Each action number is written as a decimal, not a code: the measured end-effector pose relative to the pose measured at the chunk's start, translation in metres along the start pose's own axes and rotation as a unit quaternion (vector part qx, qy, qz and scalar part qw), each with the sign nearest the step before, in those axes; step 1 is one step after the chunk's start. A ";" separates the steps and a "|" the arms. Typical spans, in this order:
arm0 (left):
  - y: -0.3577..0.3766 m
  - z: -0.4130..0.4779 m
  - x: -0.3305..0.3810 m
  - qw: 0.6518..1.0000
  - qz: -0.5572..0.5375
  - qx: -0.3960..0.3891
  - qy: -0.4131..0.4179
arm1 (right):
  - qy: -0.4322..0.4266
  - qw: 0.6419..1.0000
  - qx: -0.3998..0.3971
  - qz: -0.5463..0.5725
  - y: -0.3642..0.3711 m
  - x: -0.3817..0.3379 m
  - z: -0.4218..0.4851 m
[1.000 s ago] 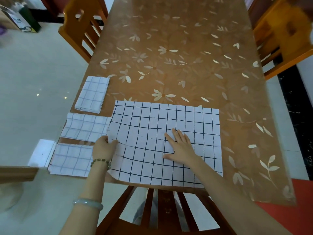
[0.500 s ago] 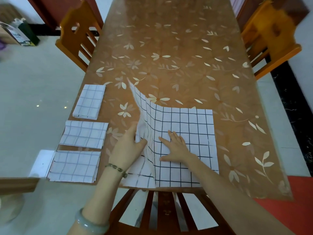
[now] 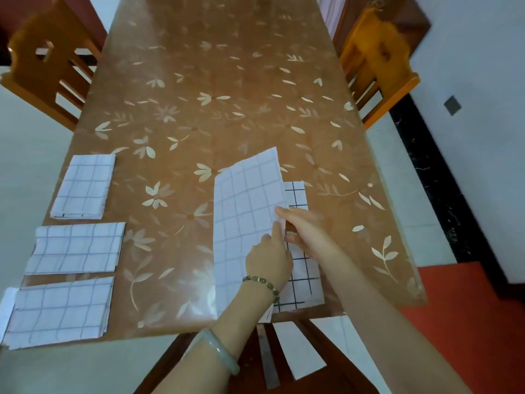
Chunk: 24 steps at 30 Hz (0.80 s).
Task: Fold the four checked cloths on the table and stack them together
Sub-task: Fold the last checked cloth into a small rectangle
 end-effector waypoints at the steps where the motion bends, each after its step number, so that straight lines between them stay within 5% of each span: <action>1: 0.007 0.002 0.006 1.000 0.007 -0.013 0.006 | 0.003 0.999 0.038 -0.026 -0.010 0.005 0.004; 4: 0.016 0.003 0.009 0.999 0.025 -0.021 0.018 | 0.021 0.990 0.116 -0.083 -0.037 0.023 0.014; 10: 0.000 0.034 -0.074 0.997 0.064 0.043 0.028 | 0.074 0.977 0.135 -0.144 -0.076 0.062 0.040; 15: -0.002 0.062 -0.143 0.989 0.139 -0.005 0.040 | 0.048 0.971 0.151 -0.177 -0.077 0.051 0.033; 24: 0.017 0.080 -0.156 0.970 0.228 -0.026 0.083 | 0.041 0.941 0.229 -0.244 -0.090 0.048 0.032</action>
Point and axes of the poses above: each hand's wrist, its own z-axis towards the middle knuckle, its own y-axis out of the palm, x = y × z, the point moved 3 cm from there along z, towards the middle knuckle, and after that the axes turned 15 degrees about -x, right-handed, at the moved point
